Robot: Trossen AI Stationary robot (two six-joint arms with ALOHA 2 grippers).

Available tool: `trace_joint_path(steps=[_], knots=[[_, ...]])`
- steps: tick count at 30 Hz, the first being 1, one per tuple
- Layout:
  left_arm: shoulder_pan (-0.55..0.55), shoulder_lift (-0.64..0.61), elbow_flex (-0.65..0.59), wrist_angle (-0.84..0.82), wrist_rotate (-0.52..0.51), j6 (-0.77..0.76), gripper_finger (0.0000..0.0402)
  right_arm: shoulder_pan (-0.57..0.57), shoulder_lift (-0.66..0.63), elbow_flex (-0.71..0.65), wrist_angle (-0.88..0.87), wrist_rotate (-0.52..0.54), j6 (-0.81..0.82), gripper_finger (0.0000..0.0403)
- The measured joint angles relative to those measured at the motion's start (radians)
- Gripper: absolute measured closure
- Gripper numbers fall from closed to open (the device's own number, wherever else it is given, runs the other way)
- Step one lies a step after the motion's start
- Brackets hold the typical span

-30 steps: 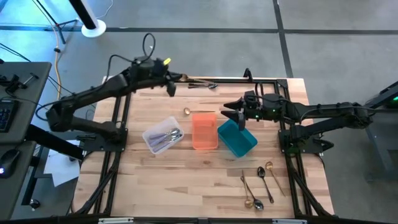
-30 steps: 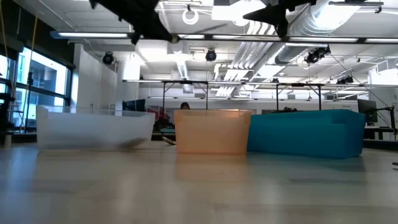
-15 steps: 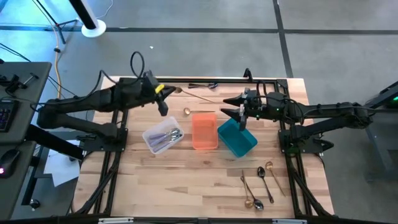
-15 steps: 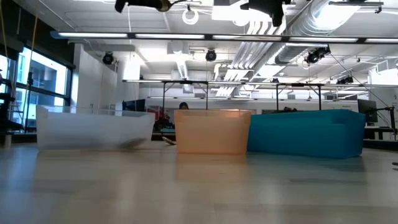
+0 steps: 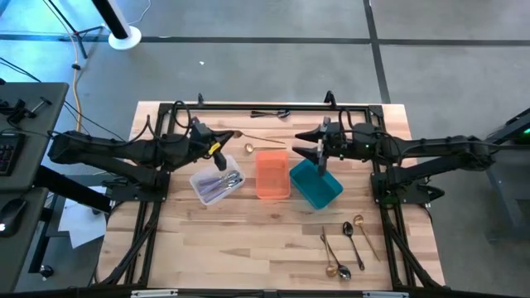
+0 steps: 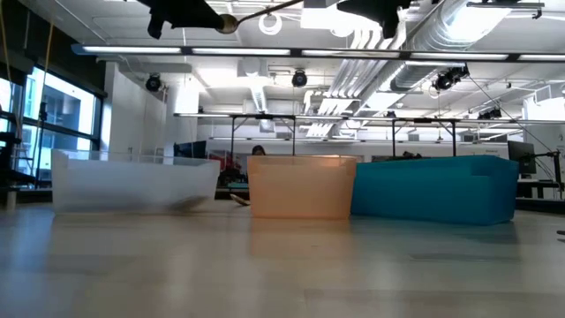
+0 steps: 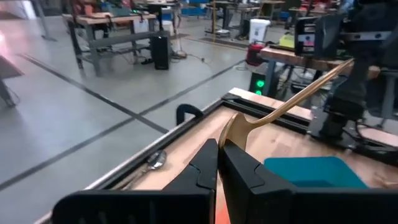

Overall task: Sort silverware by color (type)
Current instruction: Put the gold spoon into the blue bin

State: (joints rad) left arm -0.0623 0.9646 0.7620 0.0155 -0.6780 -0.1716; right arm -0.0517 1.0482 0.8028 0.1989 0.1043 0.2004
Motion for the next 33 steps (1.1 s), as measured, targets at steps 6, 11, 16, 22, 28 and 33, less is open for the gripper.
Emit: trace_joint_path(steps=[6, 11, 16, 22, 28, 33], knots=[[0.01, 0.003, 0.0, 0.013, -0.008, 0.018, 0.0401, 0.0, 0.045, 0.0, 0.019, 0.0, -0.001, 0.019], [0.01, 0.003, 0.0, 0.005, -0.008, 0.018, 0.0401, 0.0, 0.07, 0.0, 0.062, -0.008, 0.0, 0.019], [0.01, 0.003, 0.0, 0.005, -0.008, 0.018, 0.0401, 0.0, 0.07, 0.0, 0.078, 0.007, -0.003, 0.019], [0.013, 0.031, 0.0, 0.03, 0.011, 0.01, 0.0401, -0.001, 0.087, 0.0, 0.116, 0.087, 0.004, 0.019], [0.038, 0.117, 0.001, 0.103, 0.025, -0.004, 0.0401, 0.0, 0.154, 0.039, 0.109, 0.076, 0.007, 0.019], [0.035, 0.142, 0.001, 0.117, 0.023, -0.026, 0.0401, 0.0, 0.172, 0.076, 0.055, 0.077, -0.007, 0.019]])
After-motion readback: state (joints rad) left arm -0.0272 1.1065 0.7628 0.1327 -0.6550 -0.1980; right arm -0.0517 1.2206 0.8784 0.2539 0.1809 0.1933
